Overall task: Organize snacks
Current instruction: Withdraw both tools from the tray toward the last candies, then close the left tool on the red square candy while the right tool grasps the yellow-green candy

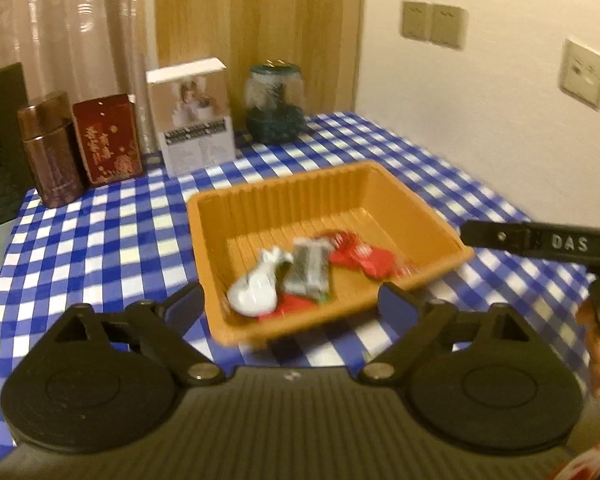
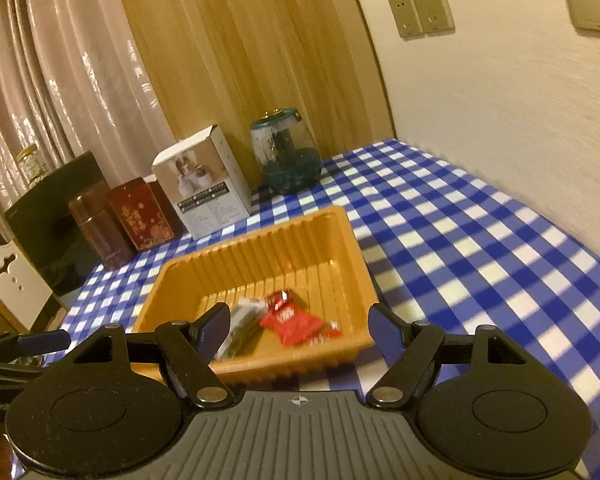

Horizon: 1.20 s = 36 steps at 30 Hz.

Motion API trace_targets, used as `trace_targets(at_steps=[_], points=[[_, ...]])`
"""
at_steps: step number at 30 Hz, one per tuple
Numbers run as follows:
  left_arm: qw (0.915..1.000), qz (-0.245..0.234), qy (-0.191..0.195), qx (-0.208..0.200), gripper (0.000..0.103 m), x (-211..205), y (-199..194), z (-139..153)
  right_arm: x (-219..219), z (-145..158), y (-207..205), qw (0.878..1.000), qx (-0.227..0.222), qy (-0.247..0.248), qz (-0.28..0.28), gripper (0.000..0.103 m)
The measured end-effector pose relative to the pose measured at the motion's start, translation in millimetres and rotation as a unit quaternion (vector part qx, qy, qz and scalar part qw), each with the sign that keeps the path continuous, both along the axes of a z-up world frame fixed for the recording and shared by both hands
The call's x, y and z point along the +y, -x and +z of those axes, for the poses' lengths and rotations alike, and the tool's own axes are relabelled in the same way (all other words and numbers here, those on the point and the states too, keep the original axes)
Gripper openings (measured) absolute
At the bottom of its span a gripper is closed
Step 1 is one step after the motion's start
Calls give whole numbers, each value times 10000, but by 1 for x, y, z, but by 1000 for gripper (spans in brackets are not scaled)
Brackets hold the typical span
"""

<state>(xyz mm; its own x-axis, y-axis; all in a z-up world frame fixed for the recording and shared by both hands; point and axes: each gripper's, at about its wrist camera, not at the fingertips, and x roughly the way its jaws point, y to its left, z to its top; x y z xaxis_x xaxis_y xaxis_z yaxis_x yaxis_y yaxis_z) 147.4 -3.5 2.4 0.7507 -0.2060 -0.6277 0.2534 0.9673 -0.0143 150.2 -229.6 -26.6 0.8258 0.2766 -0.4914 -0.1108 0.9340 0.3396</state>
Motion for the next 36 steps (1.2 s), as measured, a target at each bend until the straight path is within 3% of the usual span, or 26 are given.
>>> trace_targets(at_steps=[6,13,17,30,36], points=[[9987,-322,-49,402,93,-1,30,-15,4,-12,29,9995,285,61,87,76],[9921,-925,-164,826,91,-20,27,-47,0,-22,39,9989,454,119,44,76],[9879,-1131,-380,992,78,-24,19,-64,-1,-26,36,9986,510,135,46,76],[9794,-1422,-279,1405,54,-34,4,-90,10,-38,23,9972,691,222,154,76],[9782,-1319,-230,1585,39,-31,-4,-97,11,-40,20,9969,728,237,160,76]])
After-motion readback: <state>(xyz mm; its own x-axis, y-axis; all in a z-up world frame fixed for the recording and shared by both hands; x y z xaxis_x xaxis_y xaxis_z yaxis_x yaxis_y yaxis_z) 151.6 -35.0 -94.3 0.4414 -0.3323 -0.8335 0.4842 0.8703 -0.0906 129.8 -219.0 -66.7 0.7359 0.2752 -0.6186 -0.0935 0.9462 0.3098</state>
